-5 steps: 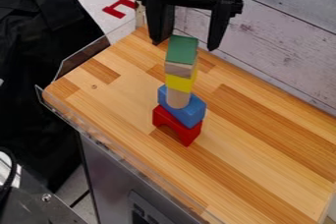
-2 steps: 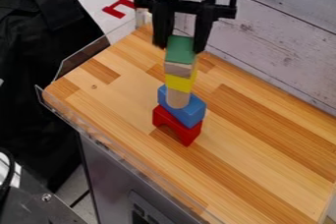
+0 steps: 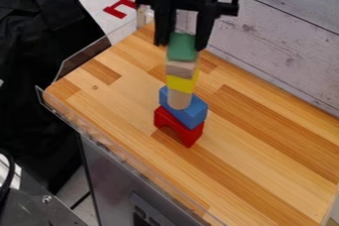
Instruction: Put the green triangle from top of the tower to the right side of the table
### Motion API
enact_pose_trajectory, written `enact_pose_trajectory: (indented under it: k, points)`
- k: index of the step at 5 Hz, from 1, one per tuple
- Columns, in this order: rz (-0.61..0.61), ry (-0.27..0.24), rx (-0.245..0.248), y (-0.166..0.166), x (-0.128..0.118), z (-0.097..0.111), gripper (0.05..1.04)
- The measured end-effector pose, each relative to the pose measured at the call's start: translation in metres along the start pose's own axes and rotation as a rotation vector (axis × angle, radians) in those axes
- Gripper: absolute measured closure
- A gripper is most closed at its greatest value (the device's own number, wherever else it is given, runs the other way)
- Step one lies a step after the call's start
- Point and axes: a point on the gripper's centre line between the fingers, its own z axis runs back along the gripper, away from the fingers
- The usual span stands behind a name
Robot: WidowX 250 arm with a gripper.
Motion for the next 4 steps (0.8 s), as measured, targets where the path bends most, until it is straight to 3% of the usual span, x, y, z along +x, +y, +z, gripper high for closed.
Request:
enact_pose_trajectory:
  k: [2, 3, 4]
  points:
    - [-0.147, -0.082, 0.067, -0.04, 0.019, 0.036, 0.551]
    - [-0.233, -0.058, 0.086, -0.067, 0.02, 0.026, 0.551]
    - [-0.36, 0.035, 0.061, -0.106, 0.015, -0.011, 0.551]
